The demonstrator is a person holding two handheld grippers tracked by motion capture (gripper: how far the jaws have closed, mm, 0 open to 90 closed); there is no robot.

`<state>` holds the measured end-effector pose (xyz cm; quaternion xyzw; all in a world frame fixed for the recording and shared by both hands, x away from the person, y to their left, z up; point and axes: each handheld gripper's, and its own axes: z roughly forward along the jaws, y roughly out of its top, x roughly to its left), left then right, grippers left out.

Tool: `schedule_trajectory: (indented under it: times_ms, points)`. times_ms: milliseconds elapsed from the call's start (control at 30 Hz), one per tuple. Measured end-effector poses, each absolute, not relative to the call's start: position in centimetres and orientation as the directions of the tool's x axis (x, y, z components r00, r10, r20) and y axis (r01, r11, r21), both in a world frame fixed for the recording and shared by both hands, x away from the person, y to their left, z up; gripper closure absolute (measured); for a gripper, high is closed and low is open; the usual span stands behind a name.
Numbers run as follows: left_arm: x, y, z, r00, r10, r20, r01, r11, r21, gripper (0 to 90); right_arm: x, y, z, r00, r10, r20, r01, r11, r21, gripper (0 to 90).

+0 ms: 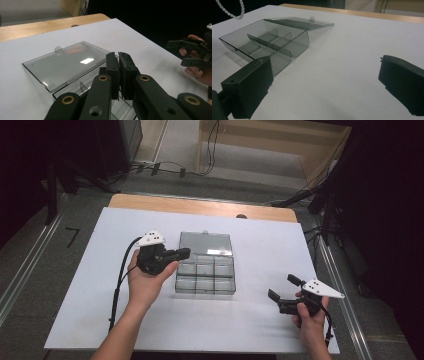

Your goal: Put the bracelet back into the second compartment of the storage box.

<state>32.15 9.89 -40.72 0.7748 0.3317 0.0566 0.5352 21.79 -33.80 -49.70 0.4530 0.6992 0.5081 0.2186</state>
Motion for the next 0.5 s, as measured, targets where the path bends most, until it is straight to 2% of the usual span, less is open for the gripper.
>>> schedule_trajectory:
  times_ms: [500]
  points:
    - [32.7,8.6,-41.7,0.783,0.555,-0.282,0.461,-0.213,0.861,87.0,21.8,-33.9,-49.7,-0.497,0.854,0.153,0.408,0.074,0.910,0.0]
